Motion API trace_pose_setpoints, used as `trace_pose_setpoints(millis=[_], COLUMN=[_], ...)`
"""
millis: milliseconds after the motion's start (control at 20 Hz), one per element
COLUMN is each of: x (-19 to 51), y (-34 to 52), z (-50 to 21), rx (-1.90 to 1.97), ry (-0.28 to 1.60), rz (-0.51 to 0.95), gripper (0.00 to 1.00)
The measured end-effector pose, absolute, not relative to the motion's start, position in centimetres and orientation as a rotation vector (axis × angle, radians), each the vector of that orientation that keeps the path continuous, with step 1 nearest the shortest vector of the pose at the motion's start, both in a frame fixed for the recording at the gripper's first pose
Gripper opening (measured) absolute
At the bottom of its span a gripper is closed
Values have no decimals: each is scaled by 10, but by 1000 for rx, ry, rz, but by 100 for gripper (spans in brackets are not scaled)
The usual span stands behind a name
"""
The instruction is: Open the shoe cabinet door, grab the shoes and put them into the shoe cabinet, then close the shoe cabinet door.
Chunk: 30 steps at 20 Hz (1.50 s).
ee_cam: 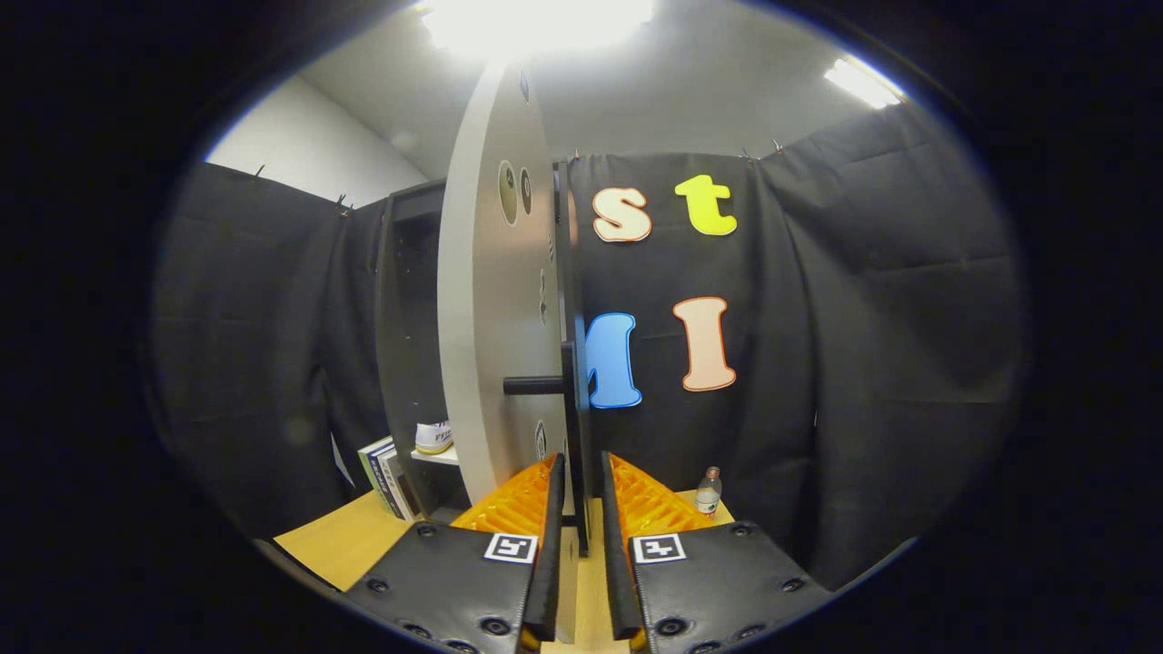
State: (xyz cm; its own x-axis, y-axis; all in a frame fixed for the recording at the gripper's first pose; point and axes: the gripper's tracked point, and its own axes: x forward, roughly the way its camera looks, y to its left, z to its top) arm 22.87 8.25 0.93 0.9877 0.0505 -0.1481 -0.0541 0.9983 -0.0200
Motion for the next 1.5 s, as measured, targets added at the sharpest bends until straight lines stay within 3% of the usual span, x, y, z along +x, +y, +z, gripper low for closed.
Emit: trace_pose_setpoints(millis=[250,450,1500], x=[195,174,184], y=[89,124,239], z=[25,14,-192], rx=[-31,42,-47], ry=[78,106,444], rz=[5,85,253], gripper=[74,99,99])
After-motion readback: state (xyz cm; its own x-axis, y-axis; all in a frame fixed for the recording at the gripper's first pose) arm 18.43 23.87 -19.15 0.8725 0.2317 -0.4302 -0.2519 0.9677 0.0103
